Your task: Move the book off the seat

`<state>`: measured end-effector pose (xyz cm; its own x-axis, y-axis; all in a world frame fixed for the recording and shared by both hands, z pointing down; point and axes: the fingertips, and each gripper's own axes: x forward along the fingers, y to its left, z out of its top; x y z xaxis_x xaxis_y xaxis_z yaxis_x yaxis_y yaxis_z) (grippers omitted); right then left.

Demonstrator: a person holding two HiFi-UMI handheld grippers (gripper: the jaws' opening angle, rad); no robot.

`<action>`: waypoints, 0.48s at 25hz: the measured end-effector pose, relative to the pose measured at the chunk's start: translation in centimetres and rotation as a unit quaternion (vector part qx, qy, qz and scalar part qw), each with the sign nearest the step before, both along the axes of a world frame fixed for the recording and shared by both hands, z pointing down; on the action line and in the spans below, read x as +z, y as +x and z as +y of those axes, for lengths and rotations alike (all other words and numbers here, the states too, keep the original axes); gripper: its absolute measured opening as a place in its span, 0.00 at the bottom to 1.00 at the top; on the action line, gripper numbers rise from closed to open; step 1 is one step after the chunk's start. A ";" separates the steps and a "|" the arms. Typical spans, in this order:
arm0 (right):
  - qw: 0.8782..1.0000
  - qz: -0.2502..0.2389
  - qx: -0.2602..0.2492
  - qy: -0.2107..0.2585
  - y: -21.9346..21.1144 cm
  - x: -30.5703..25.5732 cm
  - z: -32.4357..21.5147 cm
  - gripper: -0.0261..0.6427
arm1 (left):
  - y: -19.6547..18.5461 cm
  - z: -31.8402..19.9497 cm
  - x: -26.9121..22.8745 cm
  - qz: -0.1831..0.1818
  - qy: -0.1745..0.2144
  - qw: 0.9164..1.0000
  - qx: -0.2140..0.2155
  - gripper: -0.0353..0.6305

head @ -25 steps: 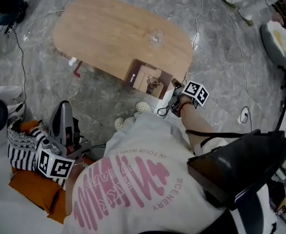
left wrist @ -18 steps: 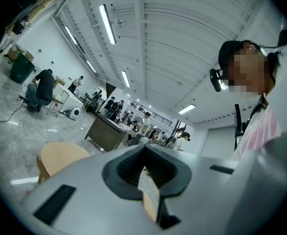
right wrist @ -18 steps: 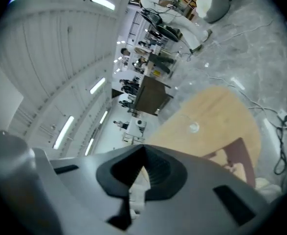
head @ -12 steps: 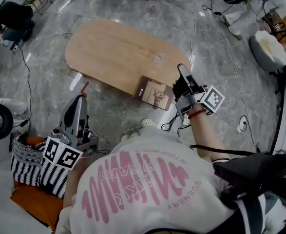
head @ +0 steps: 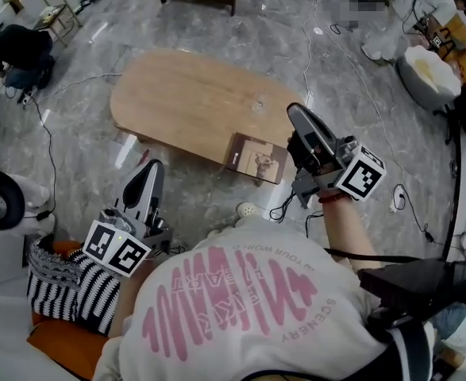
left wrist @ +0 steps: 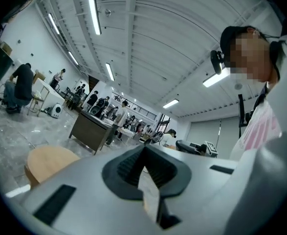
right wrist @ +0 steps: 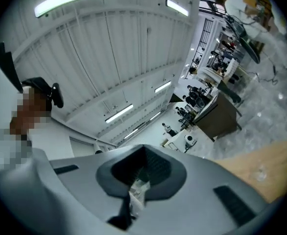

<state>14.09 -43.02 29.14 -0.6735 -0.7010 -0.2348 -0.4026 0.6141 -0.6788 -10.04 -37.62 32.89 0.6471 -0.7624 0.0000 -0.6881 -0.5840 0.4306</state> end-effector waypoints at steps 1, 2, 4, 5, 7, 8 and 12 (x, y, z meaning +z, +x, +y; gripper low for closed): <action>1.000 0.011 0.001 0.005 0.0 0.0 0.3 0.06 | 0.0 0.2 0.2 0.000 -0.005 1.000 0.002 0.06; 1.000 0.017 0.001 0.008 0.0 -0.1 0.5 0.06 | 0.0 0.3 0.4 0.002 -0.009 1.000 0.003 0.06; 1.000 0.024 0.008 0.009 0.2 0.0 0.9 0.06 | 0.1 0.6 0.6 0.004 -0.014 1.000 0.007 0.06; 1.000 0.026 0.012 0.008 0.3 0.1 1.2 0.06 | 0.1 0.7 0.7 0.004 -0.015 1.000 0.010 0.06; 0.999 0.029 0.020 0.008 0.6 0.3 1.6 0.06 | 0.3 0.7 0.8 0.003 -0.014 1.000 0.017 0.06; 0.999 0.030 0.024 0.007 0.7 0.4 1.8 0.06 | 0.4 0.7 0.9 0.003 -0.013 1.000 0.020 0.06; 0.999 0.033 0.033 0.001 1.1 0.4 2.0 0.06 | 0.4 0.6 0.6 0.005 -0.011 1.000 0.023 0.06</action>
<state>15.20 -40.97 29.52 -0.6396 -0.7440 -0.1934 -0.4861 0.5864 -0.6479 -9.61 -37.01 33.48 0.6810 -0.7322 0.0095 -0.6571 -0.6052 0.4494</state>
